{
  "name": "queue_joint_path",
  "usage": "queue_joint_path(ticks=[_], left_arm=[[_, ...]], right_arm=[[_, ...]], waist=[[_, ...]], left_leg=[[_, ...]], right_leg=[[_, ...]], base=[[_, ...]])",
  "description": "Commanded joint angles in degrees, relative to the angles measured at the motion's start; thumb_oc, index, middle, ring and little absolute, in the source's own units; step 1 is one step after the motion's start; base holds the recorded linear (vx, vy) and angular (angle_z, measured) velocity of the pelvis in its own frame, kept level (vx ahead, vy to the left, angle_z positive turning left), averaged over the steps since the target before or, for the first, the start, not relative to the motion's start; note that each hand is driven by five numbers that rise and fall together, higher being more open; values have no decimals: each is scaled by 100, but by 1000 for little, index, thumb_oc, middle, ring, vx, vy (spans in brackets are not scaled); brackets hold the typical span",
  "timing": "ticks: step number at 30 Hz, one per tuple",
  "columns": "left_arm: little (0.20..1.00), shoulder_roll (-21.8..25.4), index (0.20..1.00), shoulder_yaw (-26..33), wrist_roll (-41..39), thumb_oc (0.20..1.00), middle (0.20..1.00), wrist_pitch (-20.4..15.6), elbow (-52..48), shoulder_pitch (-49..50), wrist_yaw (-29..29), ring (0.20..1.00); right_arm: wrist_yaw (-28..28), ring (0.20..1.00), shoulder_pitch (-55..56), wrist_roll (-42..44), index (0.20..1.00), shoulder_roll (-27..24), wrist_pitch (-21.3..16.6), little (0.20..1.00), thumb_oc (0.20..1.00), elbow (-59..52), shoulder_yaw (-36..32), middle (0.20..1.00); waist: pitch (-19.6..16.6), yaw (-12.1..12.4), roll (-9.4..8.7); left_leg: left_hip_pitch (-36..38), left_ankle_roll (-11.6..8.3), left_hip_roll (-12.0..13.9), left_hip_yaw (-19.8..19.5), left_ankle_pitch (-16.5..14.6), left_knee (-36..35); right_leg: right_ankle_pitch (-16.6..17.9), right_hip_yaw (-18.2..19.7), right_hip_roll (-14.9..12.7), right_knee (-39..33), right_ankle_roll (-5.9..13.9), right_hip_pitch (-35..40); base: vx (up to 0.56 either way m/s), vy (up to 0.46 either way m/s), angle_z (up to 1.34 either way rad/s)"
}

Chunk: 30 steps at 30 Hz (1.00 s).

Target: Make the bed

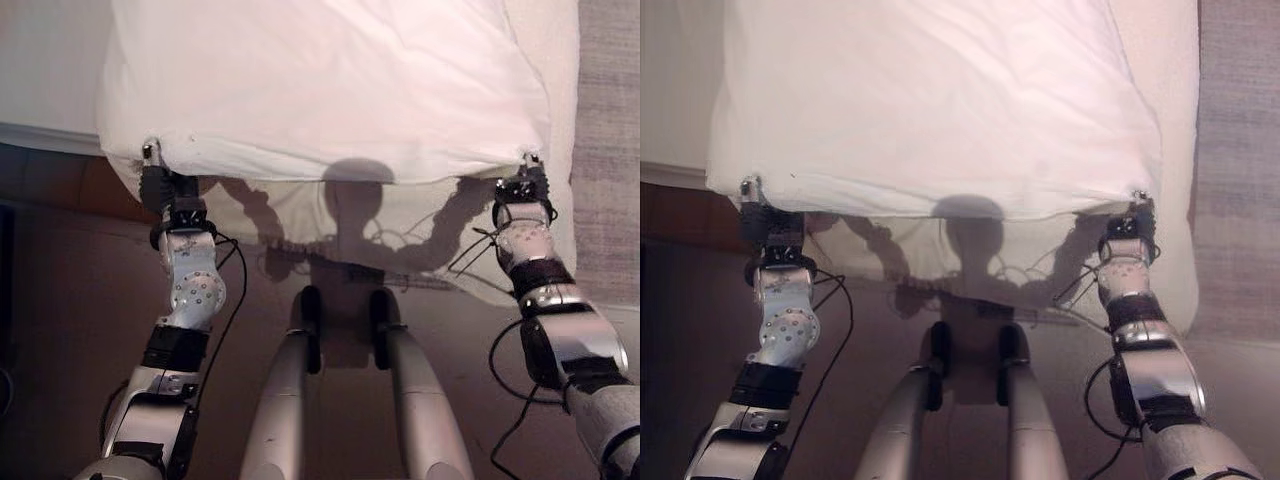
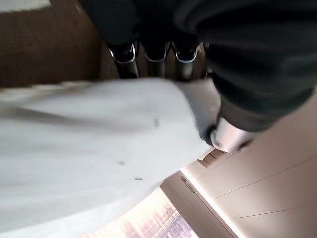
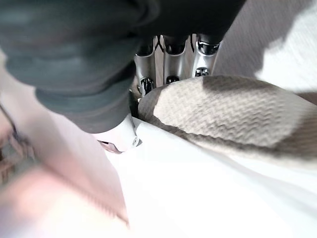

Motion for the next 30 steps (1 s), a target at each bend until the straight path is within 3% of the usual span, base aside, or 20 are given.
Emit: queue_joint_path(ticks=[1,6,11,13,15,16,20,21,30], left_arm=[[1000,-146,1000,356,216,1000,1000,-282,-188,373,-381,1000],[1000,-408,1000,322,-259,1000,1000,-119,131,483,-855,1000],[1000,-491,1000,307,-526,1000,1000,1,305,571,-1119,1000],[1000,-570,1000,232,-883,1000,1000,373,552,623,-1637,1000],[1000,-557,1000,236,-914,1000,1000,379,583,624,-1678,1000],[1000,-490,1000,203,-1007,1000,1000,688,784,601,-1996,1000],[1000,-486,1000,203,-1015,1000,1000,689,794,601,-2007,1000],[1000,-232,1000,118,-1028,1000,1000,1093,1478,461,-2467,1000],[1000,-487,1000,-355,-753,1000,1000,1427,1697,925,-2331,1000]], right_arm=[[399,200,745,-294,200,239,-498,200,200,-828,105,200],[977,200,1676,-241,200,591,-815,200,200,-2119,2,200],[1177,200,2130,-242,200,720,-868,200,200,-2716,43,200],[1575,200,2575,-161,200,876,-929,200,200,-3530,142,200],[1560,200,2607,-173,200,888,-935,200,200,-3568,151,200],[1749,200,2836,-207,200,826,-842,200,200,-4014,216,200],[1742,200,2843,-212,200,829,-843,200,200,-4022,218,200],[2160,200,3136,-278,200,627,-808,200,200,-4791,176,200],[2223,200,3125,-378,200,285,-883,200,200,-5611,150,200]], waist=[[-605,-73,117],[-668,-205,72],[-716,-274,33],[-712,-368,-19],[-743,-365,-31],[-742,-429,-69],[-765,-427,-71],[-791,-573,-141],[-739,-675,-185]], left_leg=[[-134,-67,-175,146,-244,46],[-111,-63,-165,148,-232,-24],[-113,-63,-150,167,-233,-29],[-50,-81,-129,183,-277,-28],[-80,-79,-130,194,-237,-43],[-97,-89,-116,213,-246,-2],[-118,-89,-116,217,-239,-5],[-132,-98,-58,269,-269,38],[-94,-101,-9,351,-270,32]], right_leg=[[468,60,23,-719,567,-86],[469,101,58,-791,565,-67],[479,137,78,-800,564,-85],[444,176,122,-798,563,-38],[483,186,121,-815,563,-71],[488,211,140,-795,565,-80],[495,215,140,-797,565,-103],[509,266,174,-763,573,-126],[569,322,185,-829,606,-95]], base=[[0,0,0],[0,0,0],[0,0,0],[-3,2,-2],[-14,5,-4],[0,0,0],[0,0,0],[0,0,0],[-6,-3,-12]])
